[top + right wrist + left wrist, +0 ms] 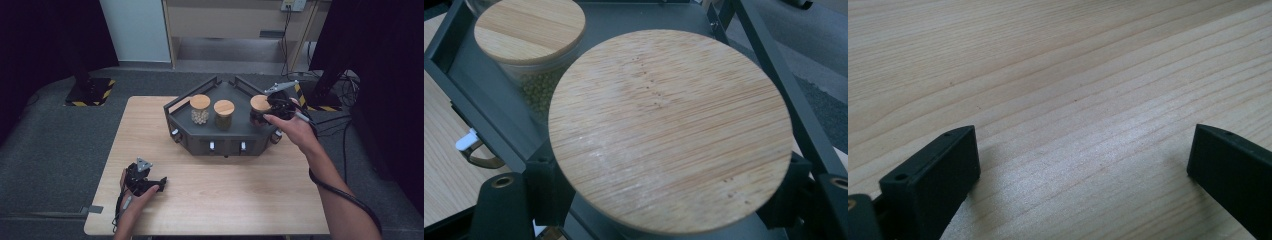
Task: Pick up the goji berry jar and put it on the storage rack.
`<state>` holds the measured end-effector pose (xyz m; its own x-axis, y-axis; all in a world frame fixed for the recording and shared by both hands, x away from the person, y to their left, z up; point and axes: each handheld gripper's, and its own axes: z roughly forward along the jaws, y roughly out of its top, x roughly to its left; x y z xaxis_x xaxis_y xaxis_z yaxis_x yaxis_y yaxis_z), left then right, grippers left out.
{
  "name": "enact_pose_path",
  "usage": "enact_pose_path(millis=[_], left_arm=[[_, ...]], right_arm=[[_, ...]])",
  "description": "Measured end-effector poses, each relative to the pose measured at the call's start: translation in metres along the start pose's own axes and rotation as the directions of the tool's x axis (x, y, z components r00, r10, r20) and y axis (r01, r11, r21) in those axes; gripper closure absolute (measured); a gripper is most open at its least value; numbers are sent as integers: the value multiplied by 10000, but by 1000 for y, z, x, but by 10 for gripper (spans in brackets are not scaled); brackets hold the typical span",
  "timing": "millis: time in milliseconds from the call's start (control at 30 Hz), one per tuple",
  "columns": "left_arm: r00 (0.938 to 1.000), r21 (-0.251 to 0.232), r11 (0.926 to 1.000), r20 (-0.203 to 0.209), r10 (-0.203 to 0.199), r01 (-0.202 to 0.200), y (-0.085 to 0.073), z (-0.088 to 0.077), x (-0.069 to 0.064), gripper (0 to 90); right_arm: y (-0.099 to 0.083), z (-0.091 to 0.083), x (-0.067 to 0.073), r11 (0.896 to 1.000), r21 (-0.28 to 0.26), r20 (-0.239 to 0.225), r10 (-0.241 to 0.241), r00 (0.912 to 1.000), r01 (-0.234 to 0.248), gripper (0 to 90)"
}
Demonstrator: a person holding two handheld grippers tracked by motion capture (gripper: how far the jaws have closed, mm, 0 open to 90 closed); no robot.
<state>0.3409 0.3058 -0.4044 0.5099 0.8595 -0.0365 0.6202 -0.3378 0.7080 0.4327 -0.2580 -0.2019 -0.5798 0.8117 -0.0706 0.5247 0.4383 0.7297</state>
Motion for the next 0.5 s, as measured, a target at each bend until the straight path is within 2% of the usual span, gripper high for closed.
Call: enact_pose_path(millis=[500], left_arm=[[10000, 2, 10000, 0, 1, -1, 0, 0, 0, 0]], right_arm=[[-6, 15, -2, 9999, 53, -165, 165, 9997, -165, 261]])
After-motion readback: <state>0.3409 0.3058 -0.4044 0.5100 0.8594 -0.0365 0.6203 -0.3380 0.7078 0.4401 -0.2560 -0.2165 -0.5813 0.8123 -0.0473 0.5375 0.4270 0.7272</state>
